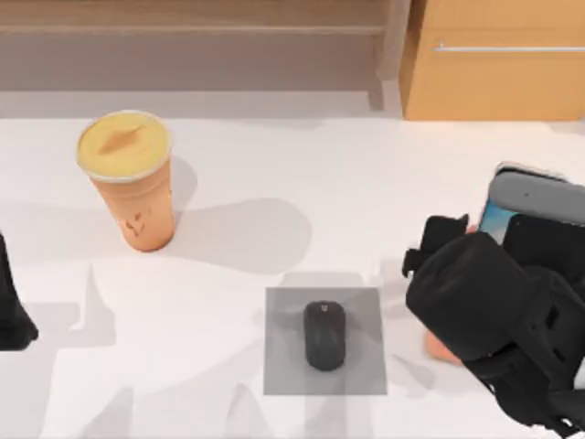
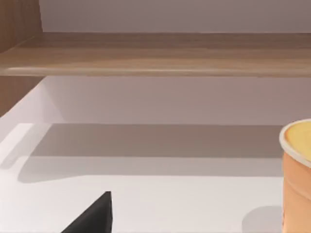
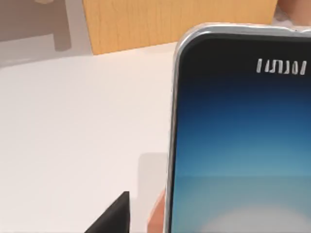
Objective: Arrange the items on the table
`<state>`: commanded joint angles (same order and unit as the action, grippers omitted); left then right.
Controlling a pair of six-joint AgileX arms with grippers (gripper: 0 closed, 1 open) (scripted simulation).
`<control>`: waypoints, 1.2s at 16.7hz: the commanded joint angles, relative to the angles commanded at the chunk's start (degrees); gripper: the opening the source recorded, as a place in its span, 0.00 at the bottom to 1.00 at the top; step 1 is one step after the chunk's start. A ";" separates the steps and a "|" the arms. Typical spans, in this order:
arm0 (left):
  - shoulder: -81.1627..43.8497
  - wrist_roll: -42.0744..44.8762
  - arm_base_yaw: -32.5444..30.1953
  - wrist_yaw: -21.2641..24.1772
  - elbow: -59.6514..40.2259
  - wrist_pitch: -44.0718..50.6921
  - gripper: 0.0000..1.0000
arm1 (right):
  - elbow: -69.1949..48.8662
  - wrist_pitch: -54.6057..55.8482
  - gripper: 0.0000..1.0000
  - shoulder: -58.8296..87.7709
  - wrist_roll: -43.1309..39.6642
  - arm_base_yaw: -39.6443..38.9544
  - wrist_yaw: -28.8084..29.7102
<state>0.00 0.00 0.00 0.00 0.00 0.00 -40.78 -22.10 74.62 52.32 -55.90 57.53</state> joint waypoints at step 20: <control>0.00 0.00 0.00 0.00 0.00 0.00 1.00 | -0.08 -11.37 1.00 -1.84 11.03 -6.76 3.28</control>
<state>0.00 0.00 0.00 0.00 0.00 0.00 -40.86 -33.47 72.78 63.35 -62.66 60.81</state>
